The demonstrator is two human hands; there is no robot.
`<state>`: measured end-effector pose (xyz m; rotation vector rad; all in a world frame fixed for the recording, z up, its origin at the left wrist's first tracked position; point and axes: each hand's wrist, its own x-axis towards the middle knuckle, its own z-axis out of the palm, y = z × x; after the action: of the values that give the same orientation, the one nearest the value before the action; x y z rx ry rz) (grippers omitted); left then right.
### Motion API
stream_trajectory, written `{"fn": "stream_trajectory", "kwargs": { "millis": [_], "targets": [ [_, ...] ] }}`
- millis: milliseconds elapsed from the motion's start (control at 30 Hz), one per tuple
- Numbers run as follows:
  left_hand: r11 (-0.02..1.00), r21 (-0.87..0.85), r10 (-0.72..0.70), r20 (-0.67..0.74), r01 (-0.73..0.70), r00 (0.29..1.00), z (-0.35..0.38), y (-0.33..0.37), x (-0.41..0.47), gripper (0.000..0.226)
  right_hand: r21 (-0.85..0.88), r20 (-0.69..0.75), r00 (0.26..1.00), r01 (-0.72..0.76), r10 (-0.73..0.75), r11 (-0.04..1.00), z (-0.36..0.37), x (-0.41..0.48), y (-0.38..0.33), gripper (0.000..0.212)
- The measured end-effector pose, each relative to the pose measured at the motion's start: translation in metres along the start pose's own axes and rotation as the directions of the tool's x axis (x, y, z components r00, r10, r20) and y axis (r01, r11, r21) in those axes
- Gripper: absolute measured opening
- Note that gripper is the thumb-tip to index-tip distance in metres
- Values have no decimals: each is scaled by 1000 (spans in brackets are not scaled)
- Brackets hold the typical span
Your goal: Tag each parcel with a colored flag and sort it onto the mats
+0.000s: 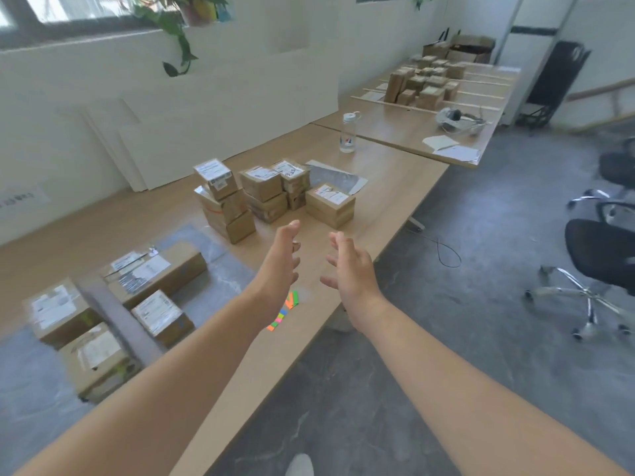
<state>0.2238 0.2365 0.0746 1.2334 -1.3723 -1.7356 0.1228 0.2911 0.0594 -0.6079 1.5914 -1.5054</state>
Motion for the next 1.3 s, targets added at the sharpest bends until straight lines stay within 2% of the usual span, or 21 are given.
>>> {"fn": "stream_trajectory", "kwargs": {
  "millis": [100, 233, 333, 433, 533, 667, 733, 833, 967, 1100, 1200, 1300],
  "targets": [
    [1000, 12, 1, 41, -2, 999, 15, 5, 29, 80, -7, -15, 1000, -3, 3, 1000, -11, 31, -4, 52],
    [1000, -2, -17, 51, 17, 999, 33, 7, 78, 73, -1, -32, 999, 5, -5, 1000, -21, 79, -9, 25],
    [999, -14, -36, 57, 37, 998, 41, 7, 122, 67, -20, -40, 999, -18, 17, 1000, -23, 121, -11, 26],
    [998, -16, -58, 53, 59, 997, 44, 7, 168, 78, -49, -37, 998, -47, 45, 998, -20, 164, -10, 33],
    [996, -17, -81, 48, 82, 996, 45, 9, 210, 78, -59, -29, 998, -63, 61, 996, -14, 208, -12, 37],
    [995, -41, -93, 41, 95, 995, 43, 13, 260, 45, -66, -29, 997, -77, 75, 995, -9, 260, -17, 41],
    [993, -44, -104, 41, 106, 994, 42, 15, 279, 40, -79, -35, 996, -90, 88, 993, -5, 280, -19, 33],
    [991, -61, -113, 41, 115, 993, 38, 18, 300, 50, -95, -40, 995, -99, 95, 991, 4, 305, -22, 29],
    [985, -80, -149, 34, 151, 988, 29, 19, 324, 86, -106, -29, 997, -80, 78, 991, 13, 337, -13, 33],
    [978, -108, -183, -8, 181, 983, 23, 19, 345, 87, -130, -9, 996, -94, 94, 987, 23, 367, 1, 44],
    [974, -134, -190, -47, 183, 981, 23, 15, 365, 70, -149, 31, 993, -104, 110, 983, 28, 392, 7, 45],
    [972, -132, -204, -76, 193, 976, 26, 14, 388, 84, -181, 54, 992, -100, 112, 978, 30, 419, 11, 55]
  ]
}}
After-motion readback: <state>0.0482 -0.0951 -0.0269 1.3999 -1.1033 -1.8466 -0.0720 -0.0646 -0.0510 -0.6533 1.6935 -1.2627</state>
